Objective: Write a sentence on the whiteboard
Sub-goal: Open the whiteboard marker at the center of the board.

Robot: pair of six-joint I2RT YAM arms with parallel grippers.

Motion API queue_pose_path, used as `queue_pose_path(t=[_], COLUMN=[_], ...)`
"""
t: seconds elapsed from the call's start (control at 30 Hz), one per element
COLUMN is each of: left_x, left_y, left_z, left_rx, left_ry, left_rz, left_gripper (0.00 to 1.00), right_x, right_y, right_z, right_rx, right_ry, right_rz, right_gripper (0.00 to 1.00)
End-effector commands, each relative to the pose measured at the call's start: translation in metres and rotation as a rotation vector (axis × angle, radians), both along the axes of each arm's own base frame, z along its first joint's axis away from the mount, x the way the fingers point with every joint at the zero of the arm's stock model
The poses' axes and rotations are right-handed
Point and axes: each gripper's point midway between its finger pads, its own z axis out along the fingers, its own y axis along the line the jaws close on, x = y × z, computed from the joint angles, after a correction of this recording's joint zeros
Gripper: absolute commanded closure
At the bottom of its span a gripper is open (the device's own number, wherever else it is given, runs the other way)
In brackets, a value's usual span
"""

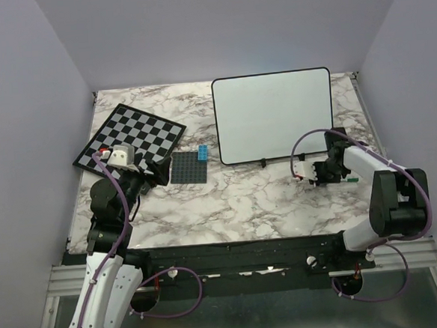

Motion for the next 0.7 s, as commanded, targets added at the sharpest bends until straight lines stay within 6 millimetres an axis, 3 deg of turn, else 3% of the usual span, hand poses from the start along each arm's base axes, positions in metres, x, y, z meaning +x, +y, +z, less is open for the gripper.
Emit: queue_pose_path(t=[0.0,0.17,0.3,0.33,0.47,0.5,0.53,0.67], left_x=[-0.002,-0.003,-0.003,-0.003,-0.004,-0.004,-0.005,-0.009], left_y=[-0.009,-0.01,-0.01,-0.01,-0.01,-0.011,-0.011,-0.018], left_z=[0.007,0.008,0.008,0.008,0.009,0.009,0.01,0.011], left_rx=[-0.016,-0.015,-0.016,-0.016,-0.015,-0.017,-0.019,-0.029], left_ry=[-0.024,-0.026,-0.027,-0.027,-0.032,-0.031,-0.035,-0.035], left_rz=[-0.053,-0.057,-0.059,-0.059,-0.064,-0.065,-0.068,-0.108], left_gripper=[0.01,0.01,0.01,0.01,0.01,0.01,0.01,0.01], right_x=[-0.027,-0.024,-0.023,-0.025,-0.03,-0.03,-0.032,-0.037], right_y=[0.046,0.056,0.045,0.042,0.022,0.02,0.019,0.027], right_z=[-0.008,-0.01,-0.01,-0.011,-0.019,-0.02,-0.021,-0.024], right_rx=[0.093,0.08,0.02,0.003,-0.084,-0.098,-0.102,-0.059], right_ry=[0.119,0.115,0.114,0.116,0.11,0.109,0.114,0.15], right_rz=[0.011,-0.025,-0.074,-0.078,-0.073,-0.074,-0.072,-0.087], right_gripper=[0.78,0.79,0.67,0.59,0.56,0.58,0.69,0.88])
